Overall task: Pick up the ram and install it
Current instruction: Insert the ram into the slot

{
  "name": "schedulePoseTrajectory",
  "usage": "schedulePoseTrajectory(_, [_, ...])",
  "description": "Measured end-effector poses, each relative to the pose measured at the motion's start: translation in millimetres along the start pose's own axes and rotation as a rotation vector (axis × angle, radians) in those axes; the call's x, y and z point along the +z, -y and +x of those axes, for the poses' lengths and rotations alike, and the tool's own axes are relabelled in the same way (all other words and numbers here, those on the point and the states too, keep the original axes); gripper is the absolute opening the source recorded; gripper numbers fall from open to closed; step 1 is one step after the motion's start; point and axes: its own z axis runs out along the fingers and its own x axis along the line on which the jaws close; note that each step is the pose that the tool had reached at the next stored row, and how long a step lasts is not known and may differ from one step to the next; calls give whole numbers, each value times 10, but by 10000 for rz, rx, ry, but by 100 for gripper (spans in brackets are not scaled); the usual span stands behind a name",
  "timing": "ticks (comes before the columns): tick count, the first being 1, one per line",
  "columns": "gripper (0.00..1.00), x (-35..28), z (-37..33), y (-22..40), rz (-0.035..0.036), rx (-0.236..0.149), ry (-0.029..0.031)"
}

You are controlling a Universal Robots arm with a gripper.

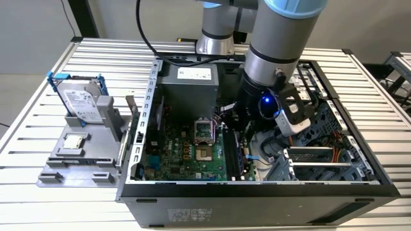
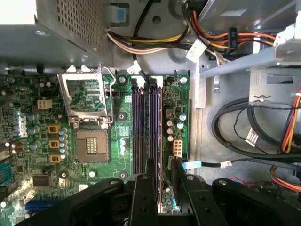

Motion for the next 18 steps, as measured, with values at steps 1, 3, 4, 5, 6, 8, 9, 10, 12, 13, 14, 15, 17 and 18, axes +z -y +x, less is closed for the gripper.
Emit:
schedulePoseTrajectory(1, [100, 1, 0, 0, -2, 1, 0])
schedulePoseTrajectory(3, [100, 0, 0, 0, -1, 1, 1])
schedulePoseTrajectory(4, [0, 0, 1, 0, -1, 1, 0])
schedulePoseTrajectory(5, [0, 0, 0, 0, 1, 1, 0])
schedulePoseTrajectory(6, [0, 0, 0, 0, -1, 1, 0])
schedulePoseTrajectory(8, [0, 0, 0, 0, 0, 1, 0])
schedulePoseTrajectory(9, [0, 0, 0, 0, -1, 1, 0])
schedulePoseTrajectory(10, [0, 0, 0, 0, 0, 1, -1])
schedulePoseTrajectory(12, [0, 0, 0, 0, 0, 1, -1])
schedulePoseTrajectory(13, [0, 0, 0, 0, 0, 1, -1])
schedulePoseTrajectory(14, [0, 0, 0, 0, 0, 1, -1])
schedulePoseTrajectory(15, [0, 0, 0, 0, -1, 1, -1])
schedulePoseTrajectory(17, [0, 0, 0, 0, 0, 1, -2])
schedulePoseTrajectory(18, [0, 0, 0, 0, 0, 1, -2])
